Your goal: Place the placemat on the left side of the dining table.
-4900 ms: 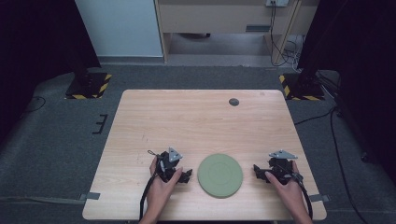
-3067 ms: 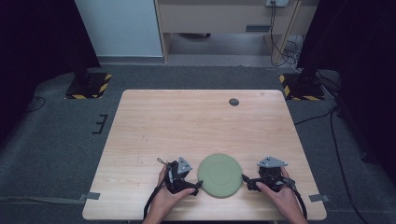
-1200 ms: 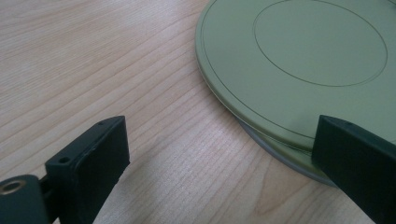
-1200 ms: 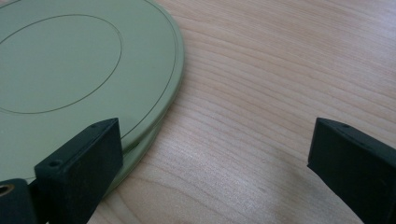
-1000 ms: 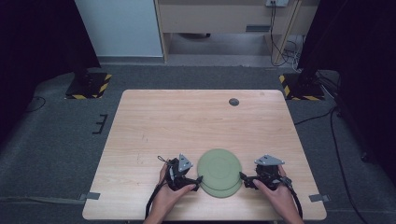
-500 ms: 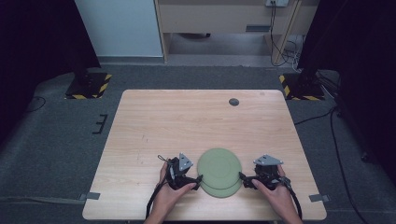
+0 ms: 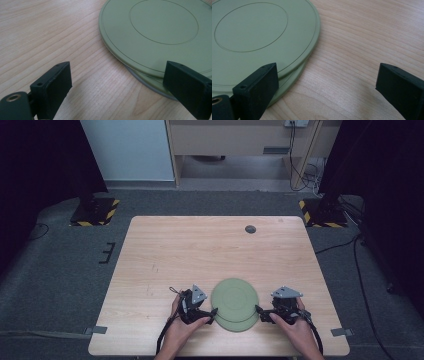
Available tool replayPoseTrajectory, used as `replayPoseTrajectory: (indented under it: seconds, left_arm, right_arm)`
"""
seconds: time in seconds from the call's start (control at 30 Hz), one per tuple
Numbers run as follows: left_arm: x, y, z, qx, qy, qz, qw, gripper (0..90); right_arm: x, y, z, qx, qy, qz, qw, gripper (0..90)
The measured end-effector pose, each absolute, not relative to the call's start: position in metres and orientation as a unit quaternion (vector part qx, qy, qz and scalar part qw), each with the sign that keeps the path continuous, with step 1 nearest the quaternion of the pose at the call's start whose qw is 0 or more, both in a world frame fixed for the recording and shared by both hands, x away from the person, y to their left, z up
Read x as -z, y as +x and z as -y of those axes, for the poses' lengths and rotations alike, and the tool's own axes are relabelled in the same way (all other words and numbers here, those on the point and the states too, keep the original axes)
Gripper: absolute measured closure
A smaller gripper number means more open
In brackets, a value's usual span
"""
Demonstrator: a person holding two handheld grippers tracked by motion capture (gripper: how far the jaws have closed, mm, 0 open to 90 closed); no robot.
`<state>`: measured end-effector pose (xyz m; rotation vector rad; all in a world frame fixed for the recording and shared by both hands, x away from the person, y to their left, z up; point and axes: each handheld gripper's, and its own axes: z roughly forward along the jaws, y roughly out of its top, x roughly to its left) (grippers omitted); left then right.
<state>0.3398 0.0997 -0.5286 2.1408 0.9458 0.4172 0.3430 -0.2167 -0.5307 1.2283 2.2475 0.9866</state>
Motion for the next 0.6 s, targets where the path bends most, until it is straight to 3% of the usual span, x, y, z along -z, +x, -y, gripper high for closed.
replayPoseTrajectory:
  seconds: [0.6]
  left_arm:
    - [0.5298, 0.3431, -0.0971, -0.168, 0.83, -0.383, 0.369, 3.3]
  right_arm:
    - [0.5315, 0.3465, 0.2163, -0.352, 0.45, -0.796, 0.199, 3.8]
